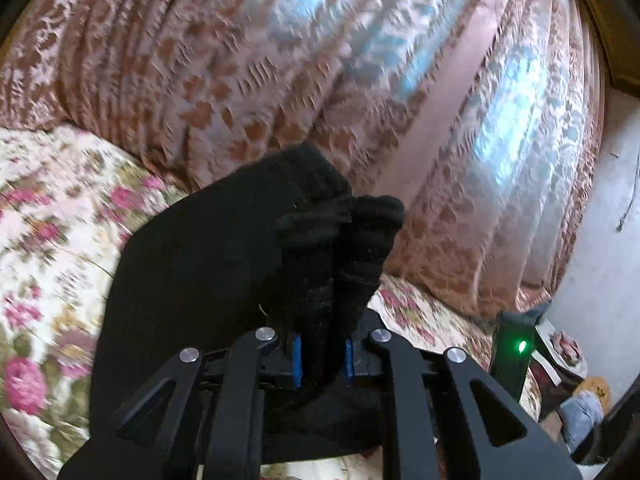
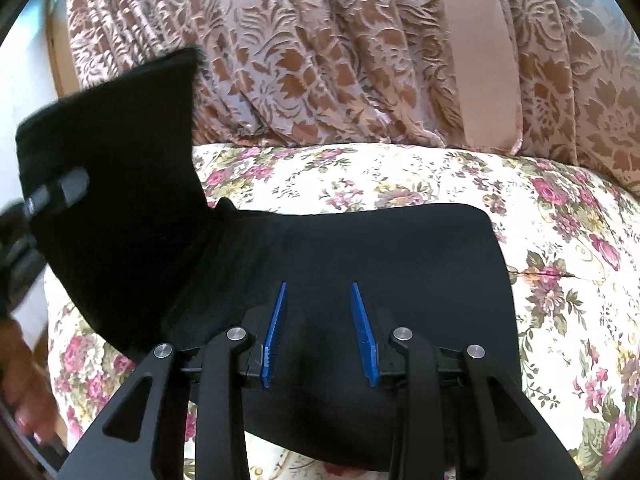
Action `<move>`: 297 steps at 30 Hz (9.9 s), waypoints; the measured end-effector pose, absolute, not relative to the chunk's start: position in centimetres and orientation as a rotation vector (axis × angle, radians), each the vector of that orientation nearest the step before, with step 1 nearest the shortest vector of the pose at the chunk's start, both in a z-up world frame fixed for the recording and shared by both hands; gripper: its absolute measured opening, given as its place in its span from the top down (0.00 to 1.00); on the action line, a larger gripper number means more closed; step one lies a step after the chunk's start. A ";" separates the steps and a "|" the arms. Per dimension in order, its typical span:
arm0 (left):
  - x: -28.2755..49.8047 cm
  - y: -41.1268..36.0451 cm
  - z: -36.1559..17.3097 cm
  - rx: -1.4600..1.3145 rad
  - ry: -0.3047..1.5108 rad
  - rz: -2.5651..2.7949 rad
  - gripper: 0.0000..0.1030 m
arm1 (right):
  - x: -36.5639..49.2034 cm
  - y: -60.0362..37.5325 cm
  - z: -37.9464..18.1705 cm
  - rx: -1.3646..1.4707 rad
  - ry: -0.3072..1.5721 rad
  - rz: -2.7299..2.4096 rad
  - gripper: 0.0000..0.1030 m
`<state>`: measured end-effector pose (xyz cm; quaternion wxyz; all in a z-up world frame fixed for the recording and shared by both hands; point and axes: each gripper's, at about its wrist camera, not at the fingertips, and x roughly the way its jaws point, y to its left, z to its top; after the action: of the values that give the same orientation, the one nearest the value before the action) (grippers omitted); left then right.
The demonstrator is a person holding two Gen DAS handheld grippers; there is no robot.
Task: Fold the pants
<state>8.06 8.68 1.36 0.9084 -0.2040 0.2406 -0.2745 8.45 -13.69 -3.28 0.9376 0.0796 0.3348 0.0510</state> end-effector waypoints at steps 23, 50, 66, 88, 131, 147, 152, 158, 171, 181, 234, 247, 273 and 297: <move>2.9 4.1 -3.5 -0.207 0.617 -0.685 0.33 | 9.5 -18.1 -3.0 0.426 0.773 0.131 0.50; 5.9 14.9 -6.8 -0.191 0.722 -0.327 0.43 | 14.2 -13.9 -6.0 0.489 0.963 0.290 0.76; 4.1 9.1 -3.6 0.193 0.603 -0.222 0.87 | 11.2 -16.9 0.5 0.416 0.824 0.227 0.84; 1.1 10.2 -3.8 0.186 0.628 -0.481 0.69 | 10.3 -20.3 -5.4 0.318 0.921 0.009 0.84; 23.3 1.2 -6.2 0.036 0.825 -0.407 0.74 | 21.0 -16.3 -6.4 0.001 0.770 -0.042 0.78; 20.0 1.3 -5.0 0.116 0.736 -0.335 0.69 | 19.6 -15.3 -6.2 -0.061 0.709 -0.063 0.78; 16.9 3.0 -4.4 0.111 0.696 -0.321 0.56 | 18.1 -15.2 -5.3 -0.058 0.698 -0.058 0.78; 13.7 5.9 -4.5 -0.009 0.687 -0.341 0.44 | 14.7 -15.1 -4.4 -0.018 0.694 -0.078 0.78; 10.1 10.2 -7.0 -0.237 0.767 -0.375 0.23 | 8.2 -14.4 -5.2 0.009 0.737 -0.105 0.78; 8.3 11.1 -7.8 -0.284 0.792 -0.423 0.18 | 5.1 -14.0 -5.0 0.020 0.743 -0.087 0.74; 16.6 10.7 -9.6 -0.418 1.002 -0.589 0.09 | 11.5 -24.4 -8.4 0.528 1.018 0.075 0.19; 14.4 9.3 -5.5 -0.239 0.898 -0.590 0.64 | 10.6 -20.1 -4.7 0.256 0.933 0.078 0.56; 29.0 9.1 -1.3 -0.114 0.712 -0.471 0.64 | 23.6 -18.4 -0.6 0.162 0.657 0.073 0.58; 27.6 9.2 -6.7 -0.093 0.693 -0.324 0.23 | 26.1 -20.2 -6.2 0.160 0.680 -0.110 0.29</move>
<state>27.59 9.18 -6.71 0.9266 -0.0452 0.3381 -0.1581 26.06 -20.17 -6.21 0.9381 0.0783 0.3329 -0.0540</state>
